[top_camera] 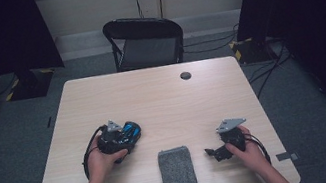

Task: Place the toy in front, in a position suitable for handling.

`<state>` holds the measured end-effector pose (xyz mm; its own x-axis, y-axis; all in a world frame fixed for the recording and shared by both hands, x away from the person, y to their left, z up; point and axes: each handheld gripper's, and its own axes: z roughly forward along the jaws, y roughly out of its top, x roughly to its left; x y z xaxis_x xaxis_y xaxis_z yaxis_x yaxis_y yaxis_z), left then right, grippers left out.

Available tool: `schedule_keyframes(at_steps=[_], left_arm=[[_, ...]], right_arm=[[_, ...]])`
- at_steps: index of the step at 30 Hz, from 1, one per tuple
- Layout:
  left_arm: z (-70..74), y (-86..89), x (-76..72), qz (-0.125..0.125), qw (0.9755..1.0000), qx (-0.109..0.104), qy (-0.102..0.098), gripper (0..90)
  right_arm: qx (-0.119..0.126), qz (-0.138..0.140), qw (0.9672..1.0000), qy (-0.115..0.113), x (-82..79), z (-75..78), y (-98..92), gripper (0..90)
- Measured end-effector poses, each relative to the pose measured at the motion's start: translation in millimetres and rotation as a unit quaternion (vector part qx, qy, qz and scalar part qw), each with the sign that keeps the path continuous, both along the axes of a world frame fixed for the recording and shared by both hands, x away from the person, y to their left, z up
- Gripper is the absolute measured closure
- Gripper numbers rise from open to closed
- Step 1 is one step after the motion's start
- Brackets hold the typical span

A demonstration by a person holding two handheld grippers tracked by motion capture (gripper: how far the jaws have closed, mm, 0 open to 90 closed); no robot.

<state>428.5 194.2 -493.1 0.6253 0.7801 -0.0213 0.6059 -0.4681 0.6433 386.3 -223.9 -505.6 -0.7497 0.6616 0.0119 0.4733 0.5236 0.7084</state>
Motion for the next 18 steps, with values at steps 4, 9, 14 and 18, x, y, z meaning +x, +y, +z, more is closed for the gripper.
schedule_keyframes(at_steps=[4, 9, 14, 18], left_arm=[[-0.2, -0.3, 0.1, 0.001, 1.0, -0.001, -0.001, 26.0], [0.5, -1.1, 0.4, 0.004, 1.0, 0.001, 0.001, 26.1], [2.3, -3.8, 1.1, 0.01, 0.9999, 0.01, 0.007, 26.1], [5.3, -4.2, 1.4, 0.01, 0.9998, 0.011, 0.009, 26.2]], right_arm=[[0.0, 0.0, 1.0, 0.0, 0.0, 0.0, 0.0, 3.9], [0.0, 0.0, 1.0, 0.0, 0.0, 0.0, 0.0, 3.9], [0.0, 0.0, 1.0, 0.0, 0.0, 0.0, 0.0, 3.9], [0.0, 0.0, 1.0, 0.0, 0.0, 0.0, 0.0, 3.9]])
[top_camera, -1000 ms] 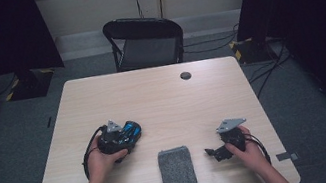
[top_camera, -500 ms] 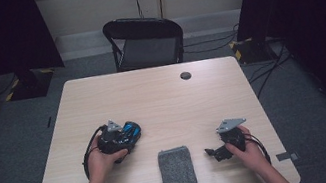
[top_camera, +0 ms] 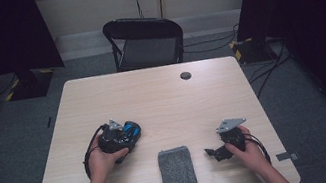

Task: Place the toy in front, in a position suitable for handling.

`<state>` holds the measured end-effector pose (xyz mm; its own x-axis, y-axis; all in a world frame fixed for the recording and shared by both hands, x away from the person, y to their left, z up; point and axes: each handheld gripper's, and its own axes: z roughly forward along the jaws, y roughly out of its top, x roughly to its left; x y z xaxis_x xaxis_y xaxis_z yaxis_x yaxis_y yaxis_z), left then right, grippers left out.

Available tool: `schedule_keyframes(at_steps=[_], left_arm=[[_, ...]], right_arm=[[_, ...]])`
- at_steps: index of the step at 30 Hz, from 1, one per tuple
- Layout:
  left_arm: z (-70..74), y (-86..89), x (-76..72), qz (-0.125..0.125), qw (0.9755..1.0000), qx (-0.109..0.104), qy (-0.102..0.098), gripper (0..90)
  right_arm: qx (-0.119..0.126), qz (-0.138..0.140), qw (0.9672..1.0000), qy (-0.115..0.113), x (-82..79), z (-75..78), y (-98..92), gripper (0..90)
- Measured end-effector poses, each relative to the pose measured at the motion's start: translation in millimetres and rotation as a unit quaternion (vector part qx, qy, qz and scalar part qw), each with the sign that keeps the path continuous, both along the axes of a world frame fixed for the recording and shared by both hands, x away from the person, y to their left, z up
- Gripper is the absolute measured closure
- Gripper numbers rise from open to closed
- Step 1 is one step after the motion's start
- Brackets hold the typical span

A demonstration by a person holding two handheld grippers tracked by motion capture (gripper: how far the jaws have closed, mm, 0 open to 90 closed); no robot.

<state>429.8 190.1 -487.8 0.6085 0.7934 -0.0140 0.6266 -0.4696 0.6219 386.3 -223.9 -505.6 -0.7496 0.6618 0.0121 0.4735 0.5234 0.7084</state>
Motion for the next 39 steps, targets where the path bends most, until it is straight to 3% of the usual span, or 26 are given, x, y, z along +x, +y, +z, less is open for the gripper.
schedule_keyframes(at_steps=[3, 9, 17, 22, 26, 39], left_arm=[[3.4, 2.0, 0.7, 0.004, 0.9999, -0.01, -0.001, 26.2], [10.2, 1.5, 2.0, -0.002, 1.0, -0.001, -0.001, 27.8], [8.8, 1.1, 2.5, 0.001, 1.0, -0.003, 0.004, 28.3], [6.3, -1.4, 2.9, -0.001, 0.9999, -0.003, -0.014, 28.1], [7.8, -2.9, 6.8, -0.003, 0.9999, -0.006, -0.015, 27.8], [3.2, -19.5, 24.6, 0.001, 1.0, -0.002, -0.004, 17.9]], right_arm=[[0.0, 0.0, 1.0, 0.0, 0.1, 0.0, 0.0, 3.9], [0.0, 0.0, 1.0, 0.0, 0.0, 0.0, 0.0, 3.8], [0.0, 0.001, 1.0, 0.0, 0.1, -0.1, 0.0, 3.8], [0.0, 0.001, 1.0, 0.0, 0.1, -0.1, 0.0, 3.8], [0.0, 0.001, 1.0, 0.0, 0.1, -0.1, 0.0, 3.8], [0.0, 0.0, 1.0, 0.0, 0.0, 0.0, 0.0, 3.8]])
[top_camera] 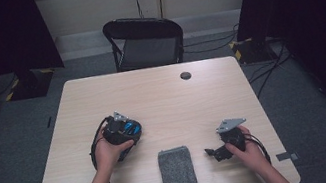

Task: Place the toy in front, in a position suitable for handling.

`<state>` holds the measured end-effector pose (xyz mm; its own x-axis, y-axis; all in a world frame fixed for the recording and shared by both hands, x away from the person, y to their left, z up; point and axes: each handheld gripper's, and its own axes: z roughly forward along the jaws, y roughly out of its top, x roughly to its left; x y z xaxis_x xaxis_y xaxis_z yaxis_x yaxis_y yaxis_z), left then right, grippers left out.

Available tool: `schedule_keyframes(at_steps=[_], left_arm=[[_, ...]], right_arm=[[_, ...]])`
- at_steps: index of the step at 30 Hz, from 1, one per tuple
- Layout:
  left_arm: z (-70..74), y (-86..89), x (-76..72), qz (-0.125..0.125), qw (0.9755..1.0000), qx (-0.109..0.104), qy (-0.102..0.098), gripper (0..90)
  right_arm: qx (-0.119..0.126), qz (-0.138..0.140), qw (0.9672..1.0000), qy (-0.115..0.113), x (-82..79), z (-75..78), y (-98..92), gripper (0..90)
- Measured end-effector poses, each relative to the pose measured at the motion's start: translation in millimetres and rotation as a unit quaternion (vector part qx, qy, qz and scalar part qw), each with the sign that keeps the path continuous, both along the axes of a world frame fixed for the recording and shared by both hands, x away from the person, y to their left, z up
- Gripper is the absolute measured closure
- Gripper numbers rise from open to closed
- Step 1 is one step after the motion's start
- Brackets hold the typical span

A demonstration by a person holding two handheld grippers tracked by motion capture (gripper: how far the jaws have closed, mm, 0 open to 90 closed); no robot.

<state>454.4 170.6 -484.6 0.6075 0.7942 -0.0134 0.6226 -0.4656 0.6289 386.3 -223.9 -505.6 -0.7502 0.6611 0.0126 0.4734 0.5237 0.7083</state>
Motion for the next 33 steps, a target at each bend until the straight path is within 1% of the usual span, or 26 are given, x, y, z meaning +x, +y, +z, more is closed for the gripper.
schedule_keyframes(at_steps=[1, 3, 4, 5, 6, 8, 10, 12, 16, 19, 20, 21, 22, 23, 25, 30, 33], left_arm=[[-2.4, -1.8, 1.2, 0.0, 1.0, 0.004, 0.002, 17.5], [-6.4, -3.6, 2.8, 0.006, 1.0, 0.001, 0.002, 18.3], [-8.4, -4.5, 2.8, 0.014, 0.9999, 0.0, -0.003, 19.8], [-9.1, -2.6, 3.4, 0.018, 0.9998, -0.008, -0.004, 22.1], [-9.3, -1.9, 3.5, 0.017, 0.9998, -0.008, -0.005, 24.7], [-8.2, -2.9, 3.9, 0.019, 0.9998, -0.005, 0.0, 25.3], [-6.5, -2.3, 5.1, 0.013, 0.9999, -0.001, 0.008, 25.6], [-5.1, -2.0, 4.6, 0.006, 0.9999, 0.001, 0.012, 25.7], [3.3, 0.6, 2.0, 0.002, 1.0, -0.004, 0.004, 25.8], [9.2, 1.9, 0.7, -0.007, 1.0, 0.003, 0.002, 25.8], [10.7, 2.5, 0.4, -0.006, 1.0, 0.0, 0.005, 25.8], [12.5, 2.8, 0.0, -0.006, 1.0, -0.001, 0.004, 25.8], [14.2, 3.0, -0.2, -0.007, 1.0, -0.006, 0.004, 25.9], [16.7, 3.5, -0.1, -0.008, 1.0, -0.002, 0.003, 25.8], [21.3, 4.4, 0.9, -0.01, 0.9999, -0.007, 0.003, 25.8], [33.0, -0.4, 5.6, -0.019, 0.9998, -0.009, -0.001, 25.8], [36.6, -6.0, 9.8, -0.029, 0.9996, -0.008, -0.002, 25.8]], right_arm=[[0.0, 0.0, 1.0, 0.0, 0.0, 0.0, 0.0, 3.8], [0.0, 0.0, 1.0, 0.0, 0.0, 0.0, 0.0, 3.8], [0.0, 0.0, 1.0, 0.0, 0.1, 0.0, 0.0, 3.8], [0.0, 0.0, 1.0, 0.0, 0.0, 0.0, 0.0, 3.8], [0.0, 0.0, 1.0, 0.0, 0.0, 0.0, 0.0, 3.8], [0.0, 0.0, 1.0, 0.0, 0.1, 0.0, 0.0, 3.8], [0.0, 0.001, 1.0, 0.0, 0.1, -0.1, 0.0, 3.8], [0.0, 0.001, 1.0, 0.0, 0.1, 0.0, 0.0, 3.8], [0.0, 0.001, 1.0, 0.0, 0.1, 0.0, 0.0, 3.8], [0.0, 0.001, 1.0, -0.001, 0.2, -0.1, 0.0, 3.7], [0.0, 0.001, 1.0, -0.001, 0.2, -0.1, 0.0, 3.7], [0.0, 0.001, 1.0, -0.001, 0.1, -0.1, 0.0, 3.8], [0.0, 0.001, 1.0, -0.001, 0.2, -0.1, 0.0, 3.7], [0.0, 0.001, 1.0, 0.0, 0.1, -0.1, 0.0, 3.8], [0.0, 0.001, 1.0, -0.001, 0.2, -0.1, 0.0, 3.7], [0.0, 0.0, 1.0, 0.0, 0.1, 0.0, 0.0, 3.7], [0.0, 0.001, 1.0, 0.0, 0.1, 0.0, 0.0, 3.7]])
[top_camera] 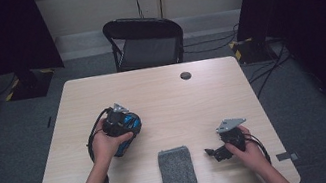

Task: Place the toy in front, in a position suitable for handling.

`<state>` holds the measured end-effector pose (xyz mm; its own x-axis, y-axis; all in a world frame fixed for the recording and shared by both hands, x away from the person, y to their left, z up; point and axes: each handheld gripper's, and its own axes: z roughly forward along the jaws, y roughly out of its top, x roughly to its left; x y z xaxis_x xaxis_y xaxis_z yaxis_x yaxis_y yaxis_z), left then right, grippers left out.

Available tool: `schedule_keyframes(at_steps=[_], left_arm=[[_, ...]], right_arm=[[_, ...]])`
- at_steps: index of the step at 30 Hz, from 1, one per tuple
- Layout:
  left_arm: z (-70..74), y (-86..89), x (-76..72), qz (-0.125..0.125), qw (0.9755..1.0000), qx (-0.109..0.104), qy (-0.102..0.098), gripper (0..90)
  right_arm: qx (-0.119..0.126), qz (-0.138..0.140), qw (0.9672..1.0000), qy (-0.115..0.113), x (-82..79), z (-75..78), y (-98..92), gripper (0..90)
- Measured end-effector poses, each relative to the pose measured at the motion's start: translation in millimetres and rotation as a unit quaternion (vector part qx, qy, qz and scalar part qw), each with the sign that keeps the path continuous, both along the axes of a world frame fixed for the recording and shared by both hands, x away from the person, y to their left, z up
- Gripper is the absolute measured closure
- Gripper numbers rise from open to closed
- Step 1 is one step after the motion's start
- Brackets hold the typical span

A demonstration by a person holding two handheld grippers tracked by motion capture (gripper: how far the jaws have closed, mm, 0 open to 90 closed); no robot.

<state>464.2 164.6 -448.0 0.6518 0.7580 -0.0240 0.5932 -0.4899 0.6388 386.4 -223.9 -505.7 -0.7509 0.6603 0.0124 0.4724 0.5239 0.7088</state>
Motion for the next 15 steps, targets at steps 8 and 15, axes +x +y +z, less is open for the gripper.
schedule_keyframes(at_steps=[8, 15], left_arm=[[1.8, -21.9, 14.2, -0.023, 0.9997, 0.002, -0.002, 25.7], [-1.0, -41.3, 28.5, -0.035, 0.9993, 0.008, -0.002, 25.8]], right_arm=[[0.0, 0.0, 1.0, 0.0, 0.0, 0.0, 0.0, 3.7], [0.0, 0.0, 1.0, 0.0, 0.1, 0.0, 0.0, 3.7]])
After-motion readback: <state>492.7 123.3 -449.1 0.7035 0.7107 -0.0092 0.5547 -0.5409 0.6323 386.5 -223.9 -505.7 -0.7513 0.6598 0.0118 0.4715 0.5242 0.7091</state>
